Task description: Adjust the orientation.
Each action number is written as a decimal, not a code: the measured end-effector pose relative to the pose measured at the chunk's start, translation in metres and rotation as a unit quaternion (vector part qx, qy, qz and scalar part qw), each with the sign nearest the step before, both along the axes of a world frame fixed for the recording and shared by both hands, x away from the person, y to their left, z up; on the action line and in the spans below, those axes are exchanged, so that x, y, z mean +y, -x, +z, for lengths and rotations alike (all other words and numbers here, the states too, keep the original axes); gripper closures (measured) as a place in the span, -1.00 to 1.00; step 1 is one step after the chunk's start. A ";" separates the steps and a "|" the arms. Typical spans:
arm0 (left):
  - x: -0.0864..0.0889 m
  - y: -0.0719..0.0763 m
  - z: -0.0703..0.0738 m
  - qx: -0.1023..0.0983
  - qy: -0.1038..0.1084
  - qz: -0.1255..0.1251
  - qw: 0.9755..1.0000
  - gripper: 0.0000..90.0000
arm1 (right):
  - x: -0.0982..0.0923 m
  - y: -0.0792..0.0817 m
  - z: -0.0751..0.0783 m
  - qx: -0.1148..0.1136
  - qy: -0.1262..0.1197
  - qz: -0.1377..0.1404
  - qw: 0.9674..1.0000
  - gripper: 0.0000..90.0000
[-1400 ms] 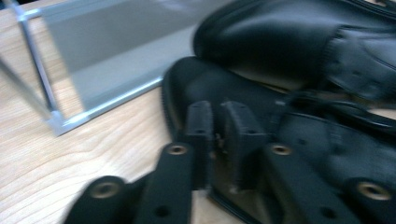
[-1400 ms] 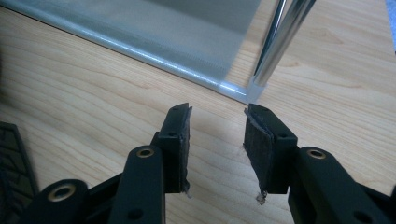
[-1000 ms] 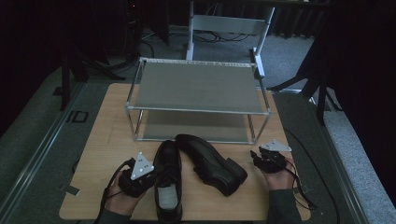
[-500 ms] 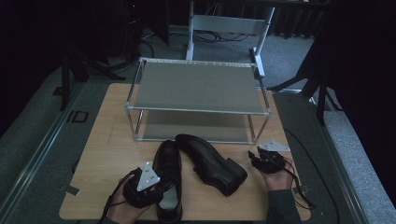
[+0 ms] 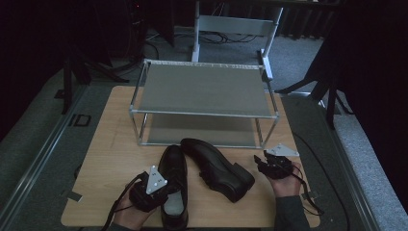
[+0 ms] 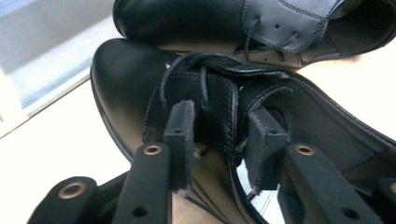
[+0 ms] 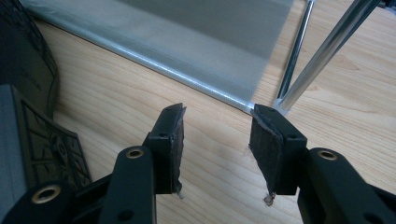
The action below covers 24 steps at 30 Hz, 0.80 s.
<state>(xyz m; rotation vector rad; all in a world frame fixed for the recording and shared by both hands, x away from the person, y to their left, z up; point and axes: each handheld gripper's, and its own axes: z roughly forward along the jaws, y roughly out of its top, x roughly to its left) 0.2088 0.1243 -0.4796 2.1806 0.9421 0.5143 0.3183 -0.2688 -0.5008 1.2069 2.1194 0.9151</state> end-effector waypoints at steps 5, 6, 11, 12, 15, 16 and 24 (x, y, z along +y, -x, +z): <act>-0.010 -0.001 0.001 0.009 0.021 0.001 1.000 0.54 | 0.002 0.000 0.000 0.000 -0.001 0.003 1.000 0.20; -0.017 0.000 0.002 0.010 0.023 -0.001 1.000 0.54 | 0.003 0.000 0.000 0.000 0.000 0.005 1.000 0.20; -0.027 -0.001 0.004 0.003 0.028 0.008 1.000 0.53 | 0.005 0.001 0.002 -0.001 -0.003 0.010 1.000 0.20; -0.029 -0.002 0.004 0.004 0.033 0.013 0.999 0.53 | 0.005 0.001 0.003 -0.001 -0.003 0.011 1.000 0.20; -0.030 -0.001 0.003 0.000 0.040 0.021 0.999 0.55 | 0.004 0.001 0.004 -0.002 -0.006 0.012 1.000 0.20; -0.029 -0.001 0.003 -0.001 0.046 0.027 0.999 0.55 | 0.004 0.001 0.004 -0.002 -0.006 0.012 1.000 0.20; -0.028 -0.003 0.001 0.009 0.073 0.046 0.996 0.58 | 0.005 0.001 0.004 -0.002 -0.008 0.014 1.000 0.20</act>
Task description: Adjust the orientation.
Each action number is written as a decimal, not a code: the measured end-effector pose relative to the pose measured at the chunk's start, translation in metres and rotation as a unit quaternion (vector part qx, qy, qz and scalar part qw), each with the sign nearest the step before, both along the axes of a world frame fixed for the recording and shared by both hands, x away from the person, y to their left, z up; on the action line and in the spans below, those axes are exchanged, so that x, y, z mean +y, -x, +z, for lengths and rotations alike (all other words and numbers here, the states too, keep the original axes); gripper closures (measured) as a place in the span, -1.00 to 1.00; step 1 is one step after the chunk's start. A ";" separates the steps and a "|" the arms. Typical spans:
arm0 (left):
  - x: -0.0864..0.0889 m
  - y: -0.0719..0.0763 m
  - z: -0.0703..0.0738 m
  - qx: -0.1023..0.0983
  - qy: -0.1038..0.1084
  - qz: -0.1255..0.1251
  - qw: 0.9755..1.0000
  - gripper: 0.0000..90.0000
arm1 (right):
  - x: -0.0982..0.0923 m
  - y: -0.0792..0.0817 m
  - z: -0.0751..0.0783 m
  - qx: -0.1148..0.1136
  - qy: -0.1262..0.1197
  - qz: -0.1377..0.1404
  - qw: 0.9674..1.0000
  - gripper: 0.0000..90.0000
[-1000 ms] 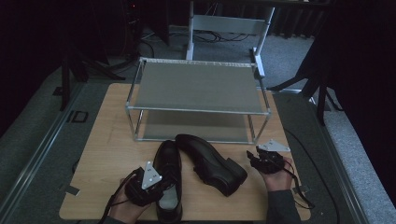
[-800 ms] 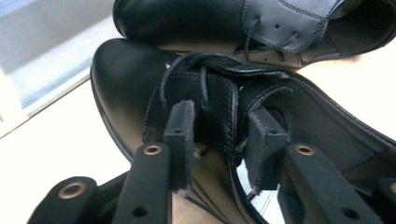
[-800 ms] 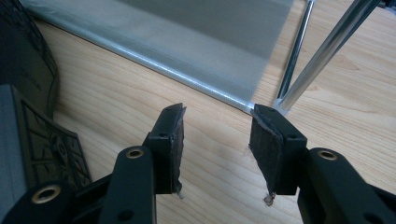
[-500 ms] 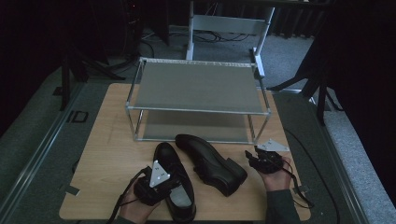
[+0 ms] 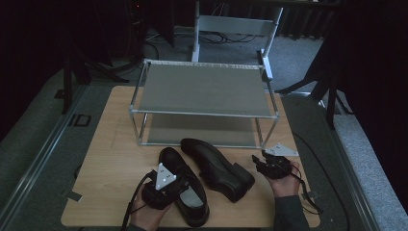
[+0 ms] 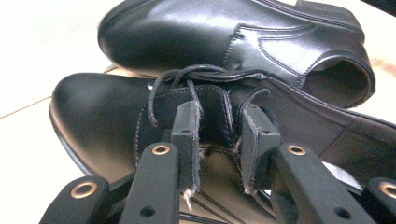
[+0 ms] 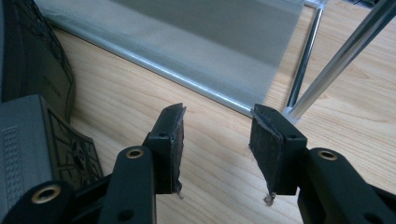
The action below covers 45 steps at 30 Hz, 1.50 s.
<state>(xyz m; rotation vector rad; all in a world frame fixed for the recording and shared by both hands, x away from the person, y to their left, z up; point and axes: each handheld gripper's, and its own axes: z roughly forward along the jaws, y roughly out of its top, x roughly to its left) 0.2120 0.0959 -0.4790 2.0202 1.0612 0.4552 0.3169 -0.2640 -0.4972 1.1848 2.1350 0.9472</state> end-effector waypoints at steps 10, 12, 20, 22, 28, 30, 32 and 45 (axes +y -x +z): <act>-0.006 0.003 -0.003 0.007 0.008 0.000 1.000 0.56 | 0.004 0.002 0.003 -0.001 -0.001 0.013 1.000 0.18; -0.004 0.004 -0.003 0.006 0.008 -0.009 1.000 0.49 | 0.005 0.003 0.005 -0.002 -0.004 0.018 1.000 0.17; 0.005 0.005 0.002 0.005 0.032 -0.029 0.999 0.21 | 0.014 0.009 0.011 -0.002 -0.007 0.041 0.999 0.19; 0.009 0.006 0.006 0.001 0.036 -0.031 0.999 0.15 | 0.016 0.010 0.012 -0.002 -0.008 0.045 0.999 0.19; 0.026 0.006 0.016 -0.018 0.045 -0.009 0.999 0.12 | 0.033 0.027 0.022 0.001 -0.019 0.094 0.995 0.46; 0.028 0.005 0.017 -0.019 0.044 -0.002 0.999 0.11 | 0.038 0.033 0.024 0.000 -0.015 0.109 0.994 0.56; 0.029 0.004 0.016 -0.019 0.046 0.000 0.999 0.11 | 0.041 0.036 0.025 -0.001 -0.016 0.116 0.993 0.62; 0.032 0.000 0.012 -0.016 0.040 0.008 0.999 0.12 | 0.065 0.064 0.020 0.004 0.003 0.174 0.985 1.00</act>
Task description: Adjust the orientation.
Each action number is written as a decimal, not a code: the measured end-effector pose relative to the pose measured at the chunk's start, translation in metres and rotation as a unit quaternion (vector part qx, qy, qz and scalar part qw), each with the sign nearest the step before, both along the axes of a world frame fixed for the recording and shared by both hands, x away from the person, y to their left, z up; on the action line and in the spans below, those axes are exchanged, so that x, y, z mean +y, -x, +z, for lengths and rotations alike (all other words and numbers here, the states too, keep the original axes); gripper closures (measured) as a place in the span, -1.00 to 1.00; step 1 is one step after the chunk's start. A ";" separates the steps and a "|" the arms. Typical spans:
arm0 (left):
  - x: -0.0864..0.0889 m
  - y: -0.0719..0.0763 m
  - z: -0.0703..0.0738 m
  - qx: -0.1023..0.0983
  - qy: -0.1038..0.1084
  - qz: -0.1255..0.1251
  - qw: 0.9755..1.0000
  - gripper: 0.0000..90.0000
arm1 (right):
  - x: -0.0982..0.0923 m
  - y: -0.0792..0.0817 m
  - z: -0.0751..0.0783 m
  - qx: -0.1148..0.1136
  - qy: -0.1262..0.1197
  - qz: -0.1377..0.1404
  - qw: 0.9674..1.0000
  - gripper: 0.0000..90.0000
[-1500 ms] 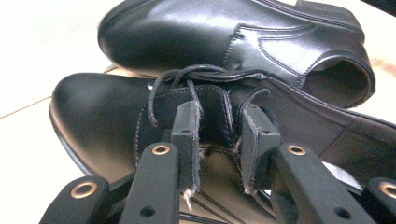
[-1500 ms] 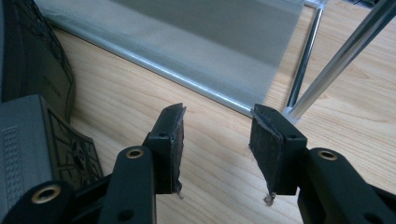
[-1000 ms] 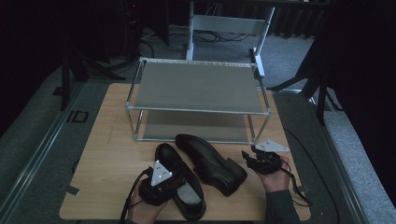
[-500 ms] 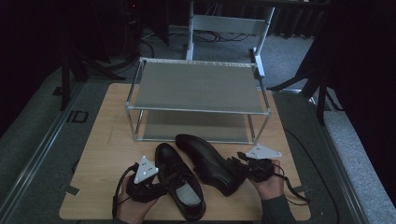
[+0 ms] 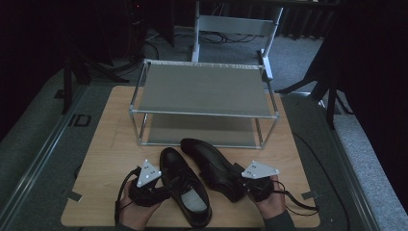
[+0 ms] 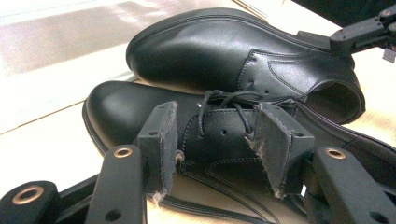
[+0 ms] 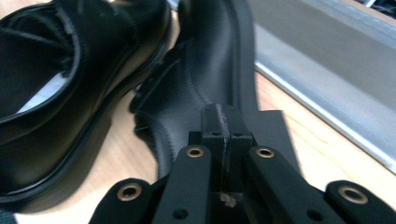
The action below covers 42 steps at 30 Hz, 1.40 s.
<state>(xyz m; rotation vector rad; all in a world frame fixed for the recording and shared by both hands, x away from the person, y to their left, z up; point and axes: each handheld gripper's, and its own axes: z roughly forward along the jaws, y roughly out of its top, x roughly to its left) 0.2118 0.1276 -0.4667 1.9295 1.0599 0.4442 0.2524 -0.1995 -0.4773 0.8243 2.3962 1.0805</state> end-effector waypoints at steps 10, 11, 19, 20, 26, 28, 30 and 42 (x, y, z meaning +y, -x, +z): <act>0.000 -0.003 -0.005 0.009 -0.004 0.002 1.000 0.12 | -0.004 -0.008 -0.006 0.001 0.017 -0.039 0.999 1.00; -0.001 -0.003 -0.005 0.009 -0.004 0.002 1.000 0.12 | -0.005 -0.009 -0.006 0.003 0.014 -0.040 0.999 1.00; -0.002 -0.004 -0.007 0.012 -0.007 0.001 1.000 0.12 | -0.014 -0.028 -0.002 -0.007 0.013 -0.073 0.997 1.00; -0.002 -0.004 -0.008 0.012 -0.006 0.001 1.000 0.11 | -0.016 -0.032 -0.001 -0.009 0.017 -0.079 0.997 1.00; -0.001 -0.006 -0.009 0.015 -0.006 0.003 1.000 0.11 | -0.026 -0.058 -0.002 0.004 0.026 -0.109 0.994 1.00; -0.001 -0.006 -0.009 0.015 -0.007 0.003 1.000 0.11 | -0.032 -0.069 -0.005 0.015 0.019 -0.118 0.993 1.00; -0.001 -0.006 -0.009 0.015 -0.007 0.003 1.000 0.11 | -0.036 -0.073 -0.007 0.021 0.015 -0.122 0.992 1.00; -0.003 -0.006 -0.012 0.015 -0.011 0.002 1.000 0.11 | -0.062 -0.080 0.001 0.012 -0.009 -0.156 0.988 0.99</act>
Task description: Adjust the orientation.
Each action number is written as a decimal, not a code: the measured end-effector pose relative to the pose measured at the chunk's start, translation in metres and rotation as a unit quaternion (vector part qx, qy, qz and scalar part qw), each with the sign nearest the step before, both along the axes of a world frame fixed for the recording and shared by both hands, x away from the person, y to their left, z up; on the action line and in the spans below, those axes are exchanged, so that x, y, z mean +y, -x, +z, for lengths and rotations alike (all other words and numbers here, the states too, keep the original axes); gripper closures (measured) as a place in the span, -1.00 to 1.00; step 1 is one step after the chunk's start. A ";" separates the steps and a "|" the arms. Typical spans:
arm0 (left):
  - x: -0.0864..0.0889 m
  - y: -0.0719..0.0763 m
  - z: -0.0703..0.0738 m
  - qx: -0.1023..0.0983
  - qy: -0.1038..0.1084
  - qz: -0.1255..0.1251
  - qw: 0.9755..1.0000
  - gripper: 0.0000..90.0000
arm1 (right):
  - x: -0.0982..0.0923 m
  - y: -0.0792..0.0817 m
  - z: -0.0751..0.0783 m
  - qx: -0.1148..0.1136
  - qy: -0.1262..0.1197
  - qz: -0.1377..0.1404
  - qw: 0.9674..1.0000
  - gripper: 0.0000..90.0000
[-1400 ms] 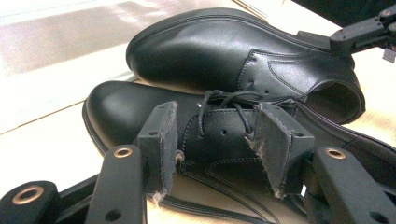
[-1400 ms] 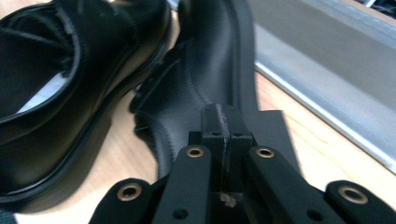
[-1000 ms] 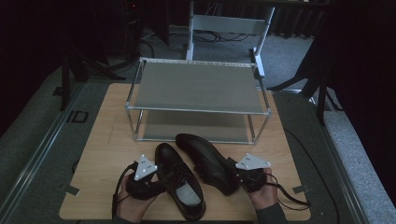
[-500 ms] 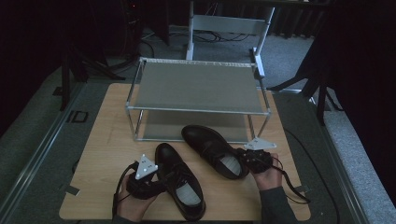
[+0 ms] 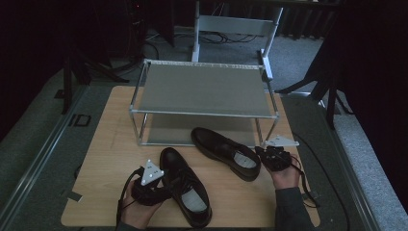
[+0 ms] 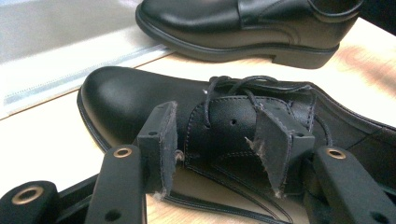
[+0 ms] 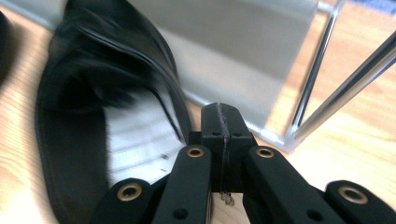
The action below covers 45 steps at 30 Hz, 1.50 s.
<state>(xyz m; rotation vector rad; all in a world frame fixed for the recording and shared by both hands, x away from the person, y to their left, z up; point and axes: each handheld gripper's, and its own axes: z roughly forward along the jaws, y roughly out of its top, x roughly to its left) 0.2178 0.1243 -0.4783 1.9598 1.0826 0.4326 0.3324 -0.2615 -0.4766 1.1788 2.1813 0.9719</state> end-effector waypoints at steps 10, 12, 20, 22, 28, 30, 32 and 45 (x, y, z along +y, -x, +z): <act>0.000 0.000 -0.001 -0.001 0.000 0.001 1.000 0.10 | 0.029 0.030 0.015 -0.014 -0.018 0.082 0.996 0.73; 0.000 0.000 -0.001 -0.001 -0.001 0.001 1.000 0.10 | 0.032 0.032 0.013 -0.010 -0.017 0.088 0.996 0.72; 0.001 0.001 -0.001 -0.002 0.000 0.002 1.000 0.10 | 0.049 0.030 0.003 0.007 -0.009 0.110 0.994 0.69; 0.001 0.001 -0.001 -0.002 -0.002 0.001 1.000 0.10 | 0.049 0.031 0.004 0.007 -0.012 0.114 0.993 0.67; 0.001 0.001 -0.001 -0.002 -0.002 0.001 1.000 0.10 | 0.056 0.025 -0.003 0.029 0.010 0.111 0.993 0.64; 0.001 0.001 -0.001 -0.002 -0.002 0.000 1.000 0.10 | 0.058 0.022 -0.008 0.034 0.006 0.120 0.992 0.81; 0.001 0.001 0.000 -0.002 -0.002 0.001 1.000 0.10 | 0.058 0.022 -0.008 0.036 0.005 0.120 0.992 0.87; 0.001 0.004 0.001 -0.003 -0.001 -0.004 1.000 0.10 | 0.050 0.049 -0.005 0.038 0.024 0.121 0.992 0.89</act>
